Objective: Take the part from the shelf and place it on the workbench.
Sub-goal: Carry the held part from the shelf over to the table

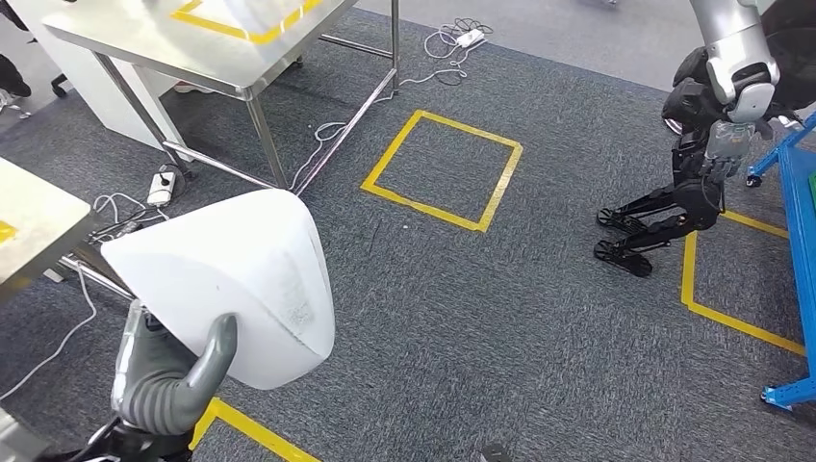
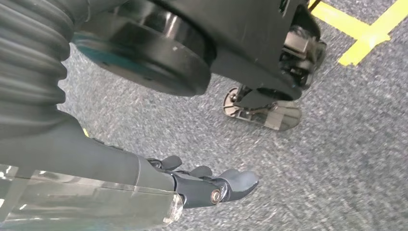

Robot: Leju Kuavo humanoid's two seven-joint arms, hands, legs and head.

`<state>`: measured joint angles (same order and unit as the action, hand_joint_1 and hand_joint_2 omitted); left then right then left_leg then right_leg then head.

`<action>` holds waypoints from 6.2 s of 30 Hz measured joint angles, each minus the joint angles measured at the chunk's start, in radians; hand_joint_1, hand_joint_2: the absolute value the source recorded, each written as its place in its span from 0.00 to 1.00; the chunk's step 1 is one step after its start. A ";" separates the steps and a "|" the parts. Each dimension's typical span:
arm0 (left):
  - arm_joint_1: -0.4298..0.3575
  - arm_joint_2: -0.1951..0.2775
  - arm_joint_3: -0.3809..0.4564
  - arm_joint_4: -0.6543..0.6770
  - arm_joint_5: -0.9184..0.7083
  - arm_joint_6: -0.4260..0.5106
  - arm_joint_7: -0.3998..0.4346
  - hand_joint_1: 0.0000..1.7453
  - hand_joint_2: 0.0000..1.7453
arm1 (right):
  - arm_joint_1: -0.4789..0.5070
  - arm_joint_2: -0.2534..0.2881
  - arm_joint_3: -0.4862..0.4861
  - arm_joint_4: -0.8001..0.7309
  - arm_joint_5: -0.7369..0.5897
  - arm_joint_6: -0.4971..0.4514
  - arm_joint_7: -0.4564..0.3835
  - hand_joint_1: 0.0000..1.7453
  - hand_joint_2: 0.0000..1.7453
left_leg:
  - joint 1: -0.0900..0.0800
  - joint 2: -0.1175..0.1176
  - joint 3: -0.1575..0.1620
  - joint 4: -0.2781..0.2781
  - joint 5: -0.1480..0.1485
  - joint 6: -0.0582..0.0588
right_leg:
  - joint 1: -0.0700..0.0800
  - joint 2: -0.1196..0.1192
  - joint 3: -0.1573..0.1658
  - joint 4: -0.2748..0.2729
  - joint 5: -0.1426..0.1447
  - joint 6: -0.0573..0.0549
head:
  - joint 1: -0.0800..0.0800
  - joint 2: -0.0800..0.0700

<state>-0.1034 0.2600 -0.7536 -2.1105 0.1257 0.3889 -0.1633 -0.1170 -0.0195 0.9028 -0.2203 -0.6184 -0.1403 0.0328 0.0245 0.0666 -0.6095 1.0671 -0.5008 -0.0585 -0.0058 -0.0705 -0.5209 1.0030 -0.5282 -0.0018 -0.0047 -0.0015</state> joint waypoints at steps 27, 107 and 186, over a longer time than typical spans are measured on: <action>-0.021 -0.028 0.000 0.018 -0.010 -0.001 0.008 1.00 1.00 | 0.002 0.002 0.000 0.003 0.006 0.000 -0.003 0.00 1.00 | 0.001 -0.058 -0.100 0.174 -0.069 0.004 | 0.002 0.024 0.001 -0.034 0.030 -0.027 | 0.022 0.000; 0.007 0.021 0.051 -0.037 0.024 0.023 0.021 1.00 1.00 | -0.033 0.014 0.006 0.006 0.033 -0.011 0.035 0.00 1.00 | -0.026 -0.132 -0.015 -0.015 0.025 0.081 | 0.016 0.079 -0.015 0.048 -0.007 -0.021 | 0.057 0.000; -0.046 -0.007 0.041 -0.018 0.007 -0.039 0.027 1.00 1.00 | -0.003 -0.077 0.005 0.005 -0.041 -0.031 0.042 0.00 1.00 | -0.018 -0.089 0.065 -0.076 0.001 0.074 | -0.017 0.086 -0.049 0.029 0.038 0.052 | 0.059 0.000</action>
<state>-0.1493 0.2526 -0.7121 -2.1281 0.1331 0.3495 -0.1361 -0.1196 -0.0967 0.9079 -0.2152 -0.6595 -0.1708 0.0751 0.0070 -0.0225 -0.5440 0.9907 -0.4998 0.0154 -0.0229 0.0156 -0.5704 1.0316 -0.4905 0.0499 0.0545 -0.0015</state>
